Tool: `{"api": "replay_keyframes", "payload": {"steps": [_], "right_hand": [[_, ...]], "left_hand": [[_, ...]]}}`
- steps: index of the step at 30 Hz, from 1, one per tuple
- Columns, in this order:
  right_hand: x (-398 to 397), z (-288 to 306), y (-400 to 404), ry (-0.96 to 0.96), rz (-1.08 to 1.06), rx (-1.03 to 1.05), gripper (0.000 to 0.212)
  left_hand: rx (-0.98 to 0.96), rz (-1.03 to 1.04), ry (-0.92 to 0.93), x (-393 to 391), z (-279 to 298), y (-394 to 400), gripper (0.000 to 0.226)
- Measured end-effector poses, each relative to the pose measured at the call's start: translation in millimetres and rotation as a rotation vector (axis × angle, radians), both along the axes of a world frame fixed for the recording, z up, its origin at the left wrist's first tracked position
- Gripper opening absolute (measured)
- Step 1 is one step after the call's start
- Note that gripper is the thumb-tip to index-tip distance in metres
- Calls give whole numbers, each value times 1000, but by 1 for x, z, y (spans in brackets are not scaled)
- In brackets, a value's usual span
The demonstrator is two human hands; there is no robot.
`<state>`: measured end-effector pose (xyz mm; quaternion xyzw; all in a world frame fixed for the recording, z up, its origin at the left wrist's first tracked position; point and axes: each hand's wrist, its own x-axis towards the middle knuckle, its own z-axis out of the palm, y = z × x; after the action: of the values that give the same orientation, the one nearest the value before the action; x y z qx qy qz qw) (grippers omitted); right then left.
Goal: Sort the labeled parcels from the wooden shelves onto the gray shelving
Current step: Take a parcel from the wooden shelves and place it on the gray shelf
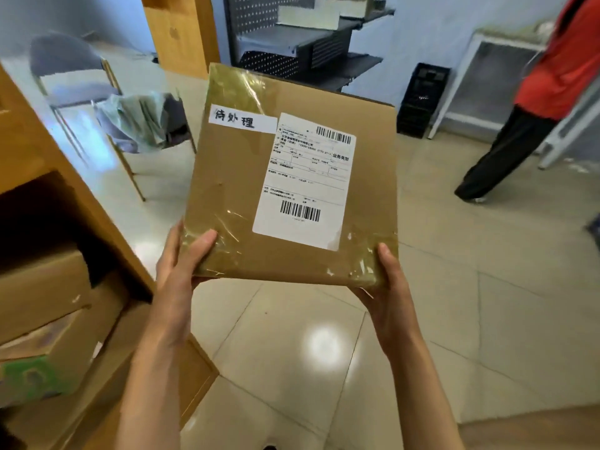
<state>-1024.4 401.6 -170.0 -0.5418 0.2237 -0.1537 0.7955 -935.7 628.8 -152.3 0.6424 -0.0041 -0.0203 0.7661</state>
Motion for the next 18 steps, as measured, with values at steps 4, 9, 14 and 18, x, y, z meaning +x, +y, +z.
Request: {"api": "replay_keyframes", "payload": {"steps": [4, 9, 14, 18], "right_hand": [[20, 8, -25, 25, -114, -44, 71], [39, 8, -63, 35, -244, -46, 68], [76, 0, -113, 28, -297, -13, 51], [121, -3, -169, 1, -276, 14, 55]], "left_hand": [[-27, -139, -40, 51, 2, -38, 89], [-28, -275, -43, 94, -7, -93, 63], [-37, -337, -49, 137, -8, -150, 62], [-12, -321, -76, 178, -5, -202, 66]]}}
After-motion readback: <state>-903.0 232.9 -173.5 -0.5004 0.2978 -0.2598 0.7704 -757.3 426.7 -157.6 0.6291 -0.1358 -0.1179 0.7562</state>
